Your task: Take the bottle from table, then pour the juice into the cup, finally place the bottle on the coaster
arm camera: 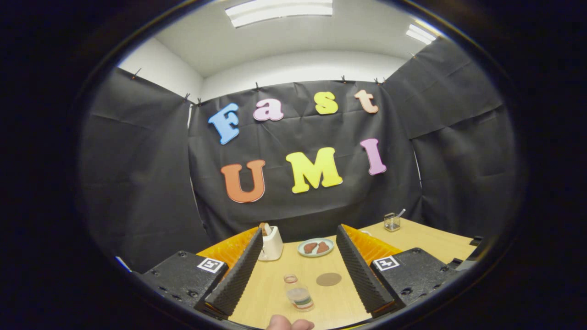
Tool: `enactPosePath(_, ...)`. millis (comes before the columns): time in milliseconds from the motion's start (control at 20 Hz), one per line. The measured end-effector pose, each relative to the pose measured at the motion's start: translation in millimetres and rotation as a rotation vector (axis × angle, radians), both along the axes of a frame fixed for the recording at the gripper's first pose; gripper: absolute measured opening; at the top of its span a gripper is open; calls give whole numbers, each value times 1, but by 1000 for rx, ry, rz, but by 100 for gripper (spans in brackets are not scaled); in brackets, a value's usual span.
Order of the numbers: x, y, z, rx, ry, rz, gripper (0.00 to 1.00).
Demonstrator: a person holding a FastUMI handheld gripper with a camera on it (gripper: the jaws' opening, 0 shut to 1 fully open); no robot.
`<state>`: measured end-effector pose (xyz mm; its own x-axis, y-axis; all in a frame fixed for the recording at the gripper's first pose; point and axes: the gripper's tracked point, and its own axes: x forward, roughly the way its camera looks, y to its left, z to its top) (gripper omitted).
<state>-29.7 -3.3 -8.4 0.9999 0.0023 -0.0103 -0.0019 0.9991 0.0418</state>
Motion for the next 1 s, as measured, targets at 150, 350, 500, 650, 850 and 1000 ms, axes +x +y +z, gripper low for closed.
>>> enactPosePath(150, -8, 7, -14, -34, 12, 12, 100)
enactPosePath(350, -16, 27, -45, -60, 41, 54, 100)
enactPosePath(500, -24, 36, -79, -75, 59, 82, 100)
enactPosePath(650, -31, 41, -125, -97, 98, 99, 100)
enactPosePath(850, -28, 44, -177, -100, 95, 132, 100)
enactPosePath(1000, -17, 32, -220, -95, 126, 84, 100)
